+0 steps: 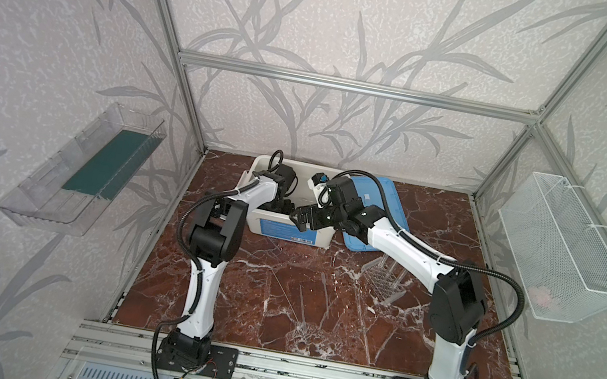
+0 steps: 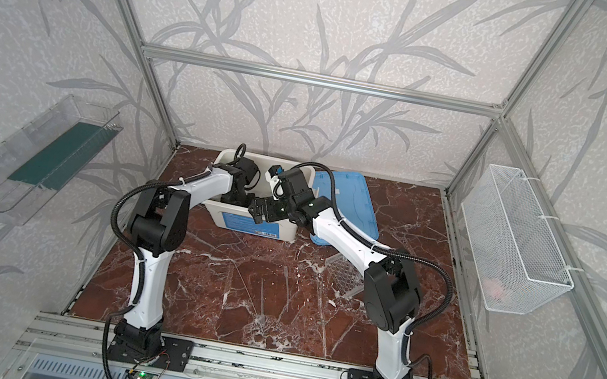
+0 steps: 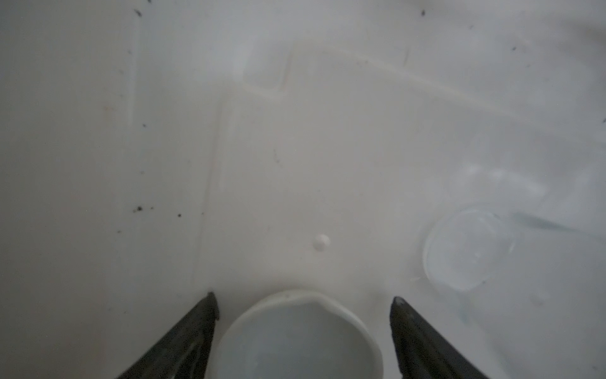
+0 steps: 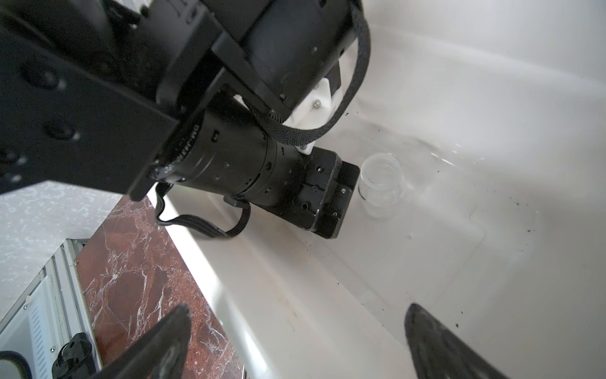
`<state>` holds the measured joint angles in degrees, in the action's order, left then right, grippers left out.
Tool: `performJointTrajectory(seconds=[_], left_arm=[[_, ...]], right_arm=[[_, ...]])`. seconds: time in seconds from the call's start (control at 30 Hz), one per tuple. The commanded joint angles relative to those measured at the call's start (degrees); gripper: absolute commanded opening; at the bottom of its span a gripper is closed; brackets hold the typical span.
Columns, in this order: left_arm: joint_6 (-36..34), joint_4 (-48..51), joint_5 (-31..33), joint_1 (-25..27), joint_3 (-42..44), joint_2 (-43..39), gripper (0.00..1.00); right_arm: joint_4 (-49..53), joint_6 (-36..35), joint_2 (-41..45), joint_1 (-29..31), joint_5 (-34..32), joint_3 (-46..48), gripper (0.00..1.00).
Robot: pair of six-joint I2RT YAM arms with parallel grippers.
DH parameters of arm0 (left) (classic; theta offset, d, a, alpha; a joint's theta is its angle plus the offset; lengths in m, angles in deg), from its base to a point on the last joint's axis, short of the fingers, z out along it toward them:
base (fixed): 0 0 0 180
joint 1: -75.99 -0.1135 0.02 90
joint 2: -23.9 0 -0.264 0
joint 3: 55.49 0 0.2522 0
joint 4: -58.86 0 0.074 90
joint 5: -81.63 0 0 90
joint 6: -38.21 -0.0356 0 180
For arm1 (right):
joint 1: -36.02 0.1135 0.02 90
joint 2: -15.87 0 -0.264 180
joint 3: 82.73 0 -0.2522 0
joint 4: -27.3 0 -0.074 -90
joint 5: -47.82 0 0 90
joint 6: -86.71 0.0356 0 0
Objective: Organize the chemistry lab equipment
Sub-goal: 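Lower the white dish into the bin and open the left gripper, then raise the left gripper out of the bin and move it toward the metal rod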
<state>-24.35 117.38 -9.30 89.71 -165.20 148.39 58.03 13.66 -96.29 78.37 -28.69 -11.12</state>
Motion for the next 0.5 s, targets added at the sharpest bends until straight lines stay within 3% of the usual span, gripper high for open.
performJointTrajectory(seconds=[0.0,0.1,0.2,0.47], left_arm=[[-0.12,1.05,1.29,0.13,0.01,0.41,0.91],[-0.15,1.43,1.46,0.17,-0.38,-0.16,0.91],[-0.21,1.74,1.94,0.13,-0.65,-1.45,0.99],[-0.63,2.88,3.99,0.13,-2.30,-5.88,0.99]], right_arm=[[-0.47,0.11,2.60,-0.34,-0.57,0.58,1.00],[-0.34,0.08,2.91,-0.42,-0.65,0.69,1.00],[-0.20,-0.11,3.48,-0.42,-0.84,0.92,1.00],[0.24,-0.34,4.99,-0.51,-1.19,1.11,0.99]])
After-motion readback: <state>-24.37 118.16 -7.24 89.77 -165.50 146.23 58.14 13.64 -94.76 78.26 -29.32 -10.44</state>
